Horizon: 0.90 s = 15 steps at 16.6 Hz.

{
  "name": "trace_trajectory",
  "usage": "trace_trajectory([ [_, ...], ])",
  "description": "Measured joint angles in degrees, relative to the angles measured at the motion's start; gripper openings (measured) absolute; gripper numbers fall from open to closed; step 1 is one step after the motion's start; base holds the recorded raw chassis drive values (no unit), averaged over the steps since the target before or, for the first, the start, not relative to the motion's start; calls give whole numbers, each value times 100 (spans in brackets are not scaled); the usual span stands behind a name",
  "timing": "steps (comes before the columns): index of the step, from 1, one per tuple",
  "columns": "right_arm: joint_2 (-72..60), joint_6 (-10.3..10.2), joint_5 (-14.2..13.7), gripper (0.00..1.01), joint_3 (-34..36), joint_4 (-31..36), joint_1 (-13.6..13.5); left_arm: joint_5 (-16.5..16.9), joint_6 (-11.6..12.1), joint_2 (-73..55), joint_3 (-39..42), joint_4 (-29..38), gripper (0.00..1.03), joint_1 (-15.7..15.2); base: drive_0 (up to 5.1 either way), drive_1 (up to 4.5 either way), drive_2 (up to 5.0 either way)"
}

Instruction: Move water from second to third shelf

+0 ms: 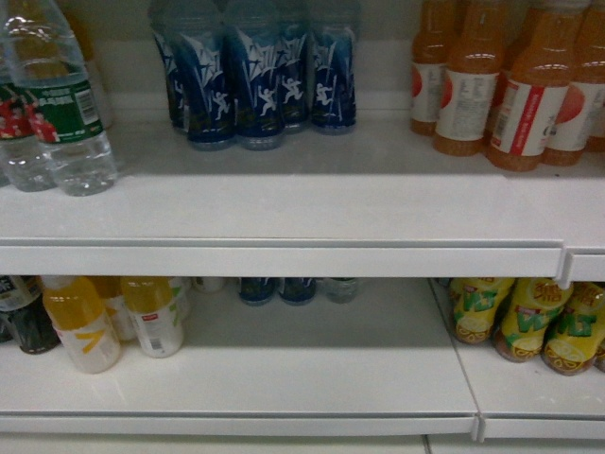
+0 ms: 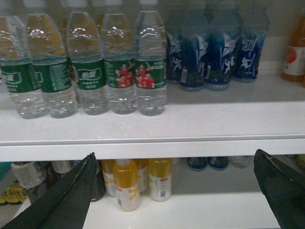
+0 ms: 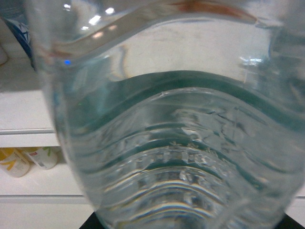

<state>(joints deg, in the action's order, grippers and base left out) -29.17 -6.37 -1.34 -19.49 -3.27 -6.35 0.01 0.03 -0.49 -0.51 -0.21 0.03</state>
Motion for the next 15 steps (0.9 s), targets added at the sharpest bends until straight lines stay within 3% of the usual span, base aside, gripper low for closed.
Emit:
trace_trajectory([
  [15, -2, -2, 0, 39, 2, -4, -2, -2, 0, 0, 0, 2, 98, 0, -509, 236, 236],
])
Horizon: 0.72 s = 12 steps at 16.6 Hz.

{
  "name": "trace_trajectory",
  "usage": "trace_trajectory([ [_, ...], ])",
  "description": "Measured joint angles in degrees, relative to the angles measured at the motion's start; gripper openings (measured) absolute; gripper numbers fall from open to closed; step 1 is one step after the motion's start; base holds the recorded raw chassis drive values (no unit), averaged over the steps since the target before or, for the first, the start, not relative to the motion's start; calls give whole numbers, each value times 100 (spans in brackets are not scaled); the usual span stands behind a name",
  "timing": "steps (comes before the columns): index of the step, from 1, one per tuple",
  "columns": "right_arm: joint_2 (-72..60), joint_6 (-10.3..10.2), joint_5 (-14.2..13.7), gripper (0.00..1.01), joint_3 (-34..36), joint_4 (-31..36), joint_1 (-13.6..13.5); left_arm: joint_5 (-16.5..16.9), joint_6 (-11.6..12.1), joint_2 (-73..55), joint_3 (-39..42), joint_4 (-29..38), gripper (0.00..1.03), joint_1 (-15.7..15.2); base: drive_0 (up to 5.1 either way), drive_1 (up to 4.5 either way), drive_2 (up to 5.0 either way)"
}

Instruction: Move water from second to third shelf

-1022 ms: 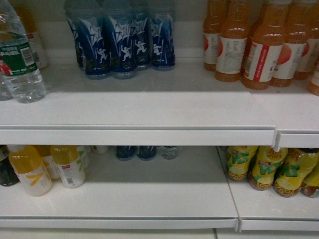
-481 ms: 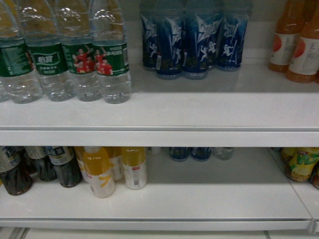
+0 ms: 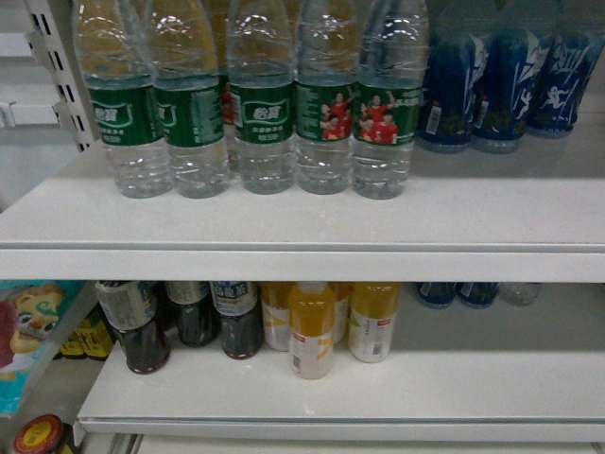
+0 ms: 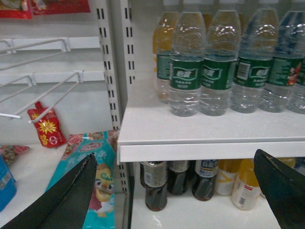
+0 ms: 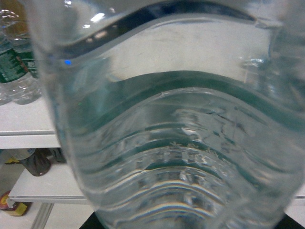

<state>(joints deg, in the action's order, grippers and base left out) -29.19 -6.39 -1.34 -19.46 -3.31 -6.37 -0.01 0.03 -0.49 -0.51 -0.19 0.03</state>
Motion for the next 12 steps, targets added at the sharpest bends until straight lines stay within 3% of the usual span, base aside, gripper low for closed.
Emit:
trace_trajectory([
  [12, 0, 0, 2, 39, 0, -15, 4, -15, -2, 0, 0, -2, 98, 4, -499, 246, 246],
])
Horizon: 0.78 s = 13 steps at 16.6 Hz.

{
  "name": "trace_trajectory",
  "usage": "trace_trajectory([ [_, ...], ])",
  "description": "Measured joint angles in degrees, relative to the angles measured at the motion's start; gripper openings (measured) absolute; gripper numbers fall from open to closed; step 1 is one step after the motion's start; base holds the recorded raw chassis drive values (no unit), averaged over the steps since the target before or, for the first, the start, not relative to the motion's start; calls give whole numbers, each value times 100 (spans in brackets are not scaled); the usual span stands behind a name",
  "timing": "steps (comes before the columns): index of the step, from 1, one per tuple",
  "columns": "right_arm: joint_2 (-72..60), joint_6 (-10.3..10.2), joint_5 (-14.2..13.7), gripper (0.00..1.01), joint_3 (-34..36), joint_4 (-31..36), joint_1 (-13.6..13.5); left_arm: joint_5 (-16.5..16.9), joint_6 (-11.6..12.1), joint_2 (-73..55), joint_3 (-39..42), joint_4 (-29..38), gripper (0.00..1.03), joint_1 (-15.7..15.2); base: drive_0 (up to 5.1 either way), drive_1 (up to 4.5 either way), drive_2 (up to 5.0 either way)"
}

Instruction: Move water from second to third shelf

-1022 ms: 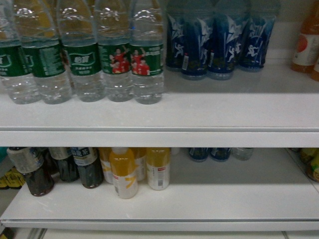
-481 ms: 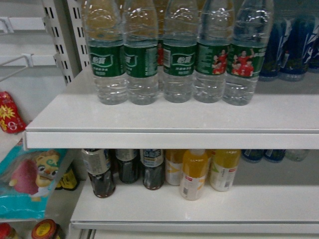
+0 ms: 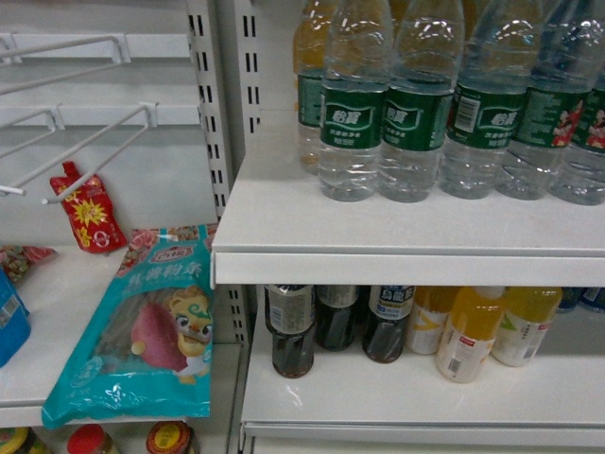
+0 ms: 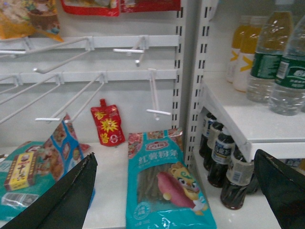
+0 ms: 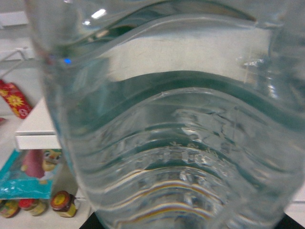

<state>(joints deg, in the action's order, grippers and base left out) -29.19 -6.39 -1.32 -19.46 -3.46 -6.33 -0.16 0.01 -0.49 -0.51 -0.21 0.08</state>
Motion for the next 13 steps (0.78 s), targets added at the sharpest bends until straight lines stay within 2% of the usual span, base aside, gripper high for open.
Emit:
trace_trajectory([
  [2, 4, -4, 131, 39, 0, 39, -39, -2, 2, 0, 0, 17, 98, -2, -500, 246, 246],
  [4, 4, 0, 4, 39, 0, 31, 2, 2, 2, 0, 0, 0, 98, -2, -500, 246, 246],
  [9, 4, 0, 2, 39, 0, 17, -4, 9, 2, 0, 0, 0, 98, -2, -500, 246, 246],
  [10, 4, 0, -7, 39, 0, 33, -4, 9, 2, 0, 0, 2, 98, -2, 0, 0, 0],
  [11, -125, 2, -474, 39, 111, 627, -129, 11, 2, 0, 0, -2, 98, -2, 0, 0, 0],
  [12, -374, 2, -603, 39, 68, 999, -98, 9, 2, 0, 0, 2, 98, -2, 0, 0, 0],
  [13, -612, 2, -616, 39, -63, 1134, -70, 13, 2, 0, 0, 2, 98, -2, 0, 0, 0],
])
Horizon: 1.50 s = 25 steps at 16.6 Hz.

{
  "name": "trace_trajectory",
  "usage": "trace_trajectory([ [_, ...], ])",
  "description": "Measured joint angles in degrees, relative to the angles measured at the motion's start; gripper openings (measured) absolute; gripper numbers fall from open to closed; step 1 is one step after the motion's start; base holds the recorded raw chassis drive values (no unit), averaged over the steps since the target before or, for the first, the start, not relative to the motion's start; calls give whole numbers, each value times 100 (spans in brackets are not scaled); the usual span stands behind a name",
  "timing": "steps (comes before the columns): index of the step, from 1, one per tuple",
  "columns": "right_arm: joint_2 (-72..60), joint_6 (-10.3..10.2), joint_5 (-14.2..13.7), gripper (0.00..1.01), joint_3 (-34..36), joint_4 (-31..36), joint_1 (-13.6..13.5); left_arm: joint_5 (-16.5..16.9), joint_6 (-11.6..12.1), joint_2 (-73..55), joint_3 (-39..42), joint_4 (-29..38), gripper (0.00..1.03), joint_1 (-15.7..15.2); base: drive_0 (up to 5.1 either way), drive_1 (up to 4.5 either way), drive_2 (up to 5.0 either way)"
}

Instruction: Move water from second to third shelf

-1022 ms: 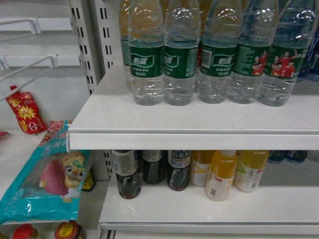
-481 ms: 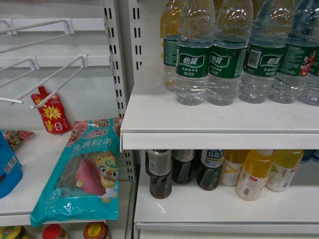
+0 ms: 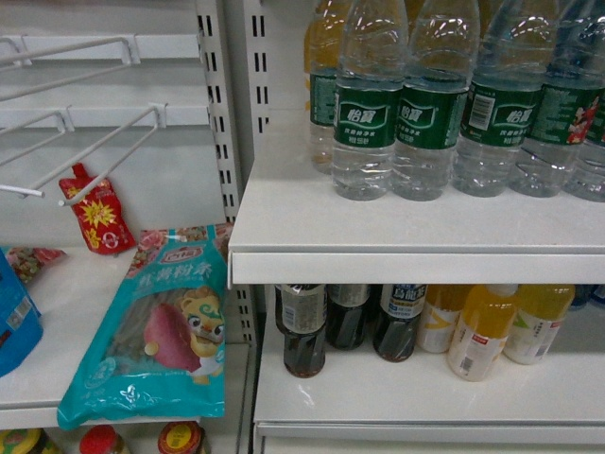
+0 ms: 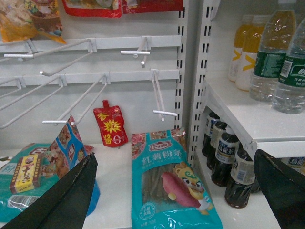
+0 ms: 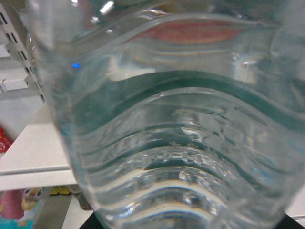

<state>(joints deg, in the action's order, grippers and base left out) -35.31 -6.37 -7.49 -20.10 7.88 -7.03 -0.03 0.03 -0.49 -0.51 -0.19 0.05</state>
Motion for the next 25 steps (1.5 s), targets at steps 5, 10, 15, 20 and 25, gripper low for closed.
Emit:
trace_trajectory([
  [5, -1799, 94, 177, 39, -588, 997, -70, 2, 0, 0, 0, -2, 98, 0, 0, 0, 0],
  [10, -3462, -24, 326, 39, -1150, 1325, -160, 2, 0, 0, 0, -2, 98, 0, 0, 0, 0],
  [15, -4022, -68, 402, 39, -1633, 1344, -160, 2, 0, 0, 0, -2, 98, 0, 0, 0, 0],
  [20, -5005, -44, 382, 39, -2415, 1364, -243, 2, 0, 0, 0, 0, 98, 0, 0, 0, 0],
  [25, -5578, 57, 315, 39, -2955, 1309, -256, 2, 0, 0, 0, -2, 98, 0, 0, 0, 0],
])
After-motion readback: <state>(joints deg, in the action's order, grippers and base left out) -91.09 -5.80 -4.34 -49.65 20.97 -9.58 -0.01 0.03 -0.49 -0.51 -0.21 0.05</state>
